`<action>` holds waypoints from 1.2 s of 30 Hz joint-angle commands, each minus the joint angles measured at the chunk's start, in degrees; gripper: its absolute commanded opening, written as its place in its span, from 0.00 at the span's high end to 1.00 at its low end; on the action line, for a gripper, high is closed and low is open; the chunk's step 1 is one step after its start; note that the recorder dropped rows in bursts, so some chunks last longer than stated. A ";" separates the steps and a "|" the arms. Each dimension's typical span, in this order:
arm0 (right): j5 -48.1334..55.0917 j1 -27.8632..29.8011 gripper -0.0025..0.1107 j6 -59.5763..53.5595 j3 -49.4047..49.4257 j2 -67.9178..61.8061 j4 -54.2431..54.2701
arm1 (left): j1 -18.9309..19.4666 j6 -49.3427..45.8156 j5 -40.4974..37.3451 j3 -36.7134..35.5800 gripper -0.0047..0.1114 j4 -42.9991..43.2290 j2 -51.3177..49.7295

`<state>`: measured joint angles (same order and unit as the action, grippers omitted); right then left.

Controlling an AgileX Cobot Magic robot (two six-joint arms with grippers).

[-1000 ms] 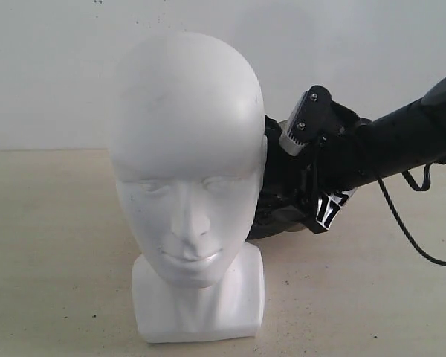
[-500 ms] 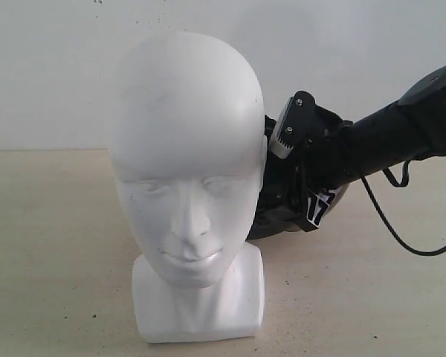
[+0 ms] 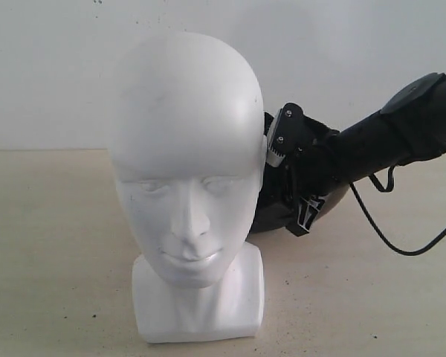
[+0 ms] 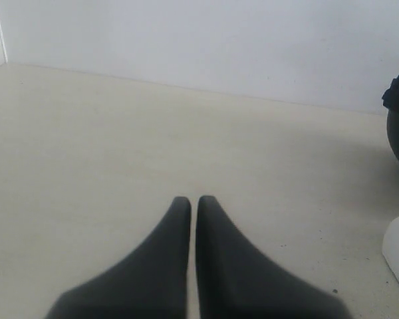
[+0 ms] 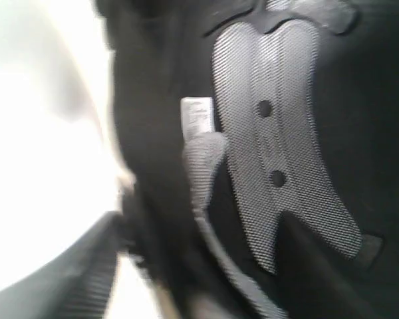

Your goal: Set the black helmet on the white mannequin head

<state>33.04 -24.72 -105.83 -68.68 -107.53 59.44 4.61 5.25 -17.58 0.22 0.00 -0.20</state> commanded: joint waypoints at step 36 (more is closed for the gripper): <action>12.62 -3.84 0.46 74.65 23.33 31.80 -38.30 | 0.16 0.29 0.02 -0.22 0.92 0.00 0.20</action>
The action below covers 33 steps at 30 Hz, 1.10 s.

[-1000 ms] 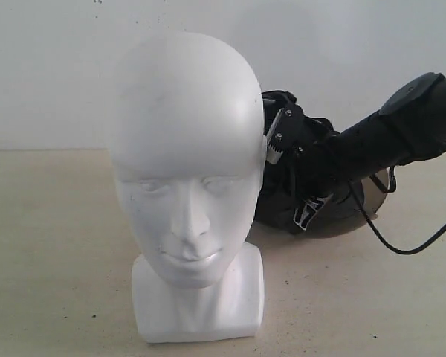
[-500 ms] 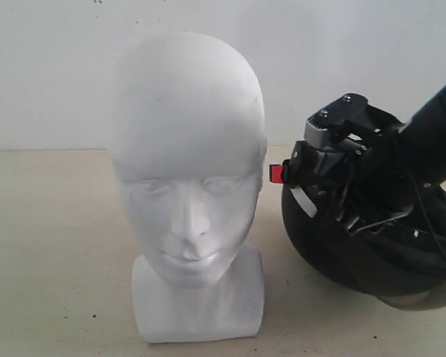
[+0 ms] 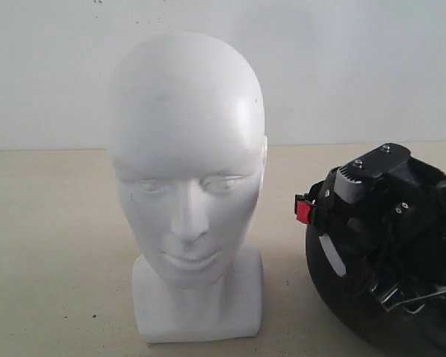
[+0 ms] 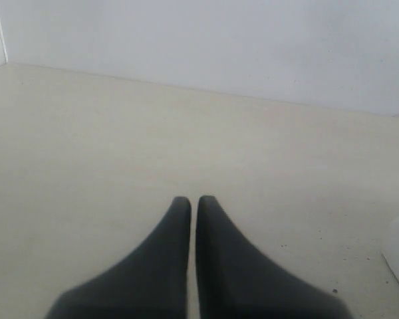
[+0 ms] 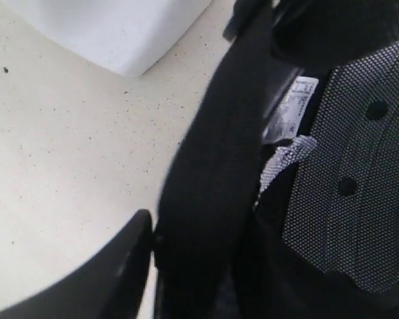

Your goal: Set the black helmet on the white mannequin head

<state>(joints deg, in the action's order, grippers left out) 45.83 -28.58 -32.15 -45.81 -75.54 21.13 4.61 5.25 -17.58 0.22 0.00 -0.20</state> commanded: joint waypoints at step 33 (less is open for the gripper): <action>-0.05 -4.09 0.31 -5.90 2.45 -2.04 1.69 | 0.16 0.29 0.02 -0.22 0.92 0.00 0.20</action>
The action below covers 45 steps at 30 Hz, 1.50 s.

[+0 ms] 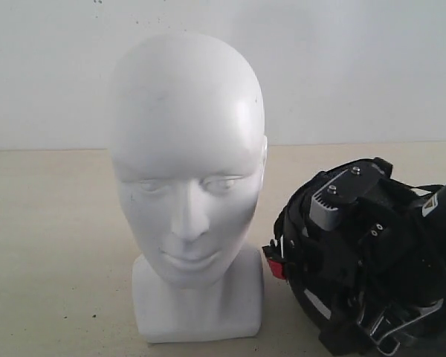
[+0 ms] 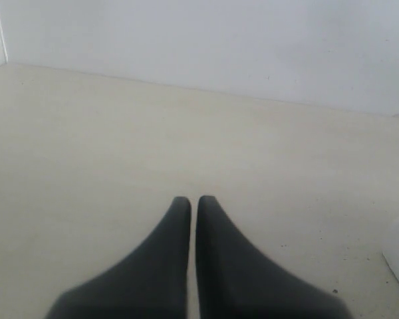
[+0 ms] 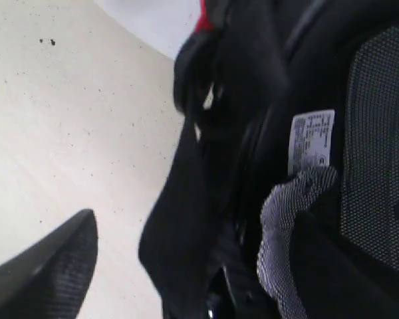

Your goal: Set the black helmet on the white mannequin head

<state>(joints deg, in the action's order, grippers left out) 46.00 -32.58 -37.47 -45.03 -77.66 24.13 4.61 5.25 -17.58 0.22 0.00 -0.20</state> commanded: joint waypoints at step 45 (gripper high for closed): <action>-10.80 -0.09 0.28 3.32 8.87 0.08 -1.15 | 0.16 0.29 0.02 -0.22 0.92 0.00 0.20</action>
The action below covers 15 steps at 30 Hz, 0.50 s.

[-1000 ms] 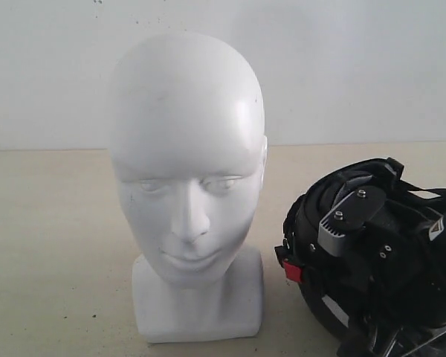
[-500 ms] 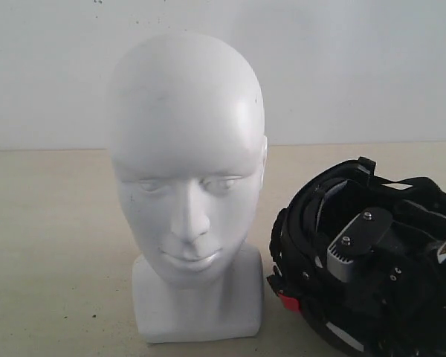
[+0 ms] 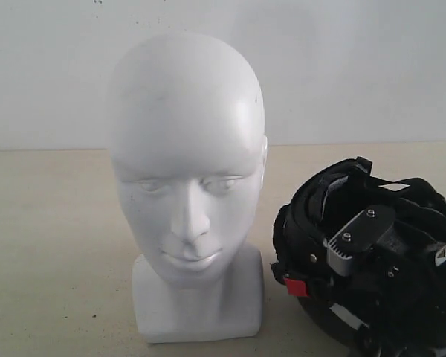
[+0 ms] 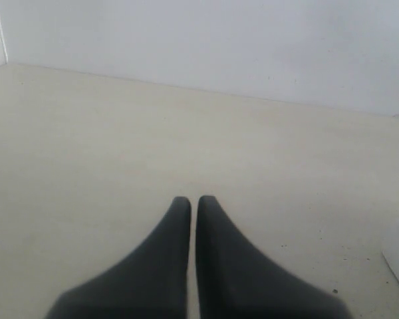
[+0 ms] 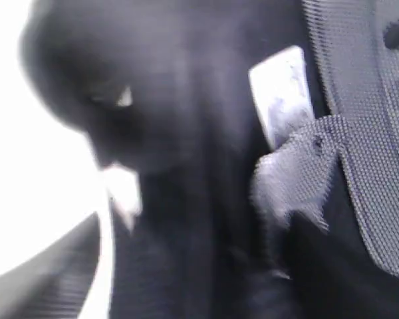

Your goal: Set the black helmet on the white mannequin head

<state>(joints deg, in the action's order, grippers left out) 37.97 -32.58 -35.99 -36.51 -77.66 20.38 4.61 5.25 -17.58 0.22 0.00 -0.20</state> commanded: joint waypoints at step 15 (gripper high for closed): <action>0.36 -0.09 0.29 1.76 -2.86 1.72 1.47 | 0.16 0.29 0.02 -0.22 0.92 0.00 0.20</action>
<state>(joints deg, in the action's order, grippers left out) 37.75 -32.58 -33.90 -39.73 -76.31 22.34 4.61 5.25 -17.58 0.22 0.00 -0.20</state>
